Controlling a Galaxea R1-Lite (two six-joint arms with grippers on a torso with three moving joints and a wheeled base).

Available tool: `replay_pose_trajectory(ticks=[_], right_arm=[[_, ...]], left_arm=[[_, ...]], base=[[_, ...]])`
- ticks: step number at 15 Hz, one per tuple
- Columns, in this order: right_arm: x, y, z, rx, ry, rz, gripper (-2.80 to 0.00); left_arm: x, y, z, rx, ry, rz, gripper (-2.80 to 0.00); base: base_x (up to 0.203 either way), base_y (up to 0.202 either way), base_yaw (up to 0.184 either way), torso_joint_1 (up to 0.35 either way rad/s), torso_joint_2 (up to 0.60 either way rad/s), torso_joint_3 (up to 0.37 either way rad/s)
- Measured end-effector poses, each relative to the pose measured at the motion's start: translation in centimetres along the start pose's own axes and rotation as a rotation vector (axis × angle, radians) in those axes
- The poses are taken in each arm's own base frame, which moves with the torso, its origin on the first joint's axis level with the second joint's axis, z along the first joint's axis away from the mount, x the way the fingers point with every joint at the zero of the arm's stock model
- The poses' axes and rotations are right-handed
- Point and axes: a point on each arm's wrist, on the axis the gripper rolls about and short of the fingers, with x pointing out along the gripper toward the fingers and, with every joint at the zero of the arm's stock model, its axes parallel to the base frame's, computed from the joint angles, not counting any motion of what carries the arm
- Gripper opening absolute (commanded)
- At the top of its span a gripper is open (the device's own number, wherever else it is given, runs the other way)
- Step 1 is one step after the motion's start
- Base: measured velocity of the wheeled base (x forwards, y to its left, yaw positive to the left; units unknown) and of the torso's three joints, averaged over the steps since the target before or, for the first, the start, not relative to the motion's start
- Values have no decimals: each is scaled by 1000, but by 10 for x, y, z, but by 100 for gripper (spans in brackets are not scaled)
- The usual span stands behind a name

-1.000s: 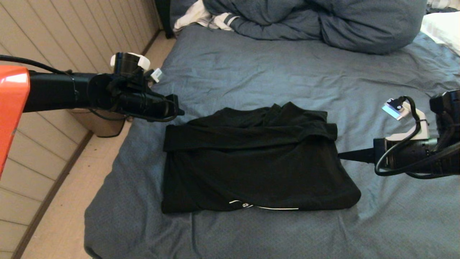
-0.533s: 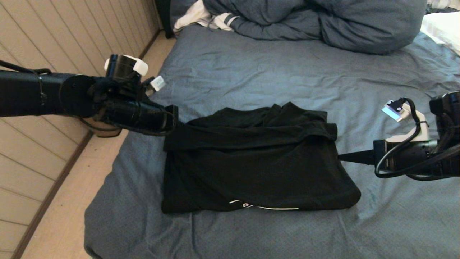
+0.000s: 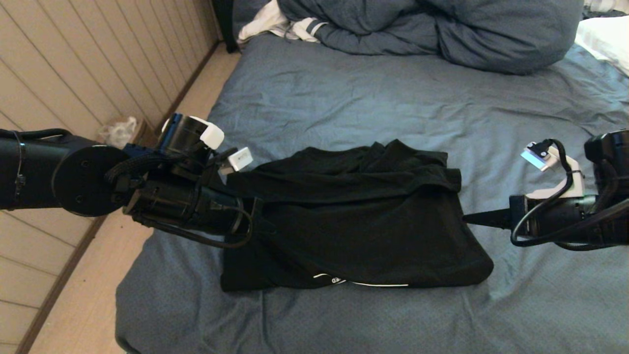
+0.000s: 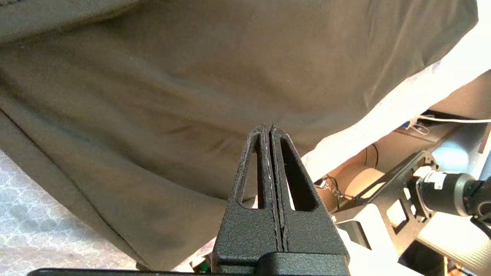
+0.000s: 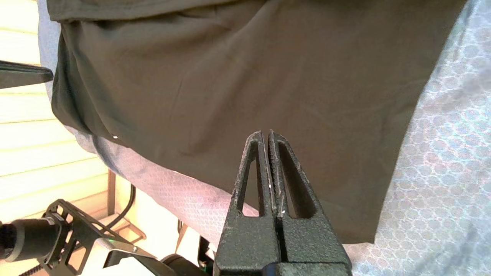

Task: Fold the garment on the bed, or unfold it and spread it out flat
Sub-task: Fold the black T-shirt

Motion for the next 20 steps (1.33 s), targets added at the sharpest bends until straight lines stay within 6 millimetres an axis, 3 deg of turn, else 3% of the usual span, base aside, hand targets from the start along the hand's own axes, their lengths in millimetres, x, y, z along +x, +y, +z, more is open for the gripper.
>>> replay_pose_trajectory(ticks=[9,15,20], right_arm=[[1,-1,-2,3,3,-1,-280],[2,-1,-3,5,8,0,-280],[2,-1,-4,7,12,1,-280]], left_arm=[[41,20,10,7,-66,51,-280],[40,51,28,-1,-153,145,-280],[42,60,41,-5,-199,154,-280]], base=[[0,0,0,0,0,0],[0,0,0,0,0,0],[0,0,0,0,0,0]])
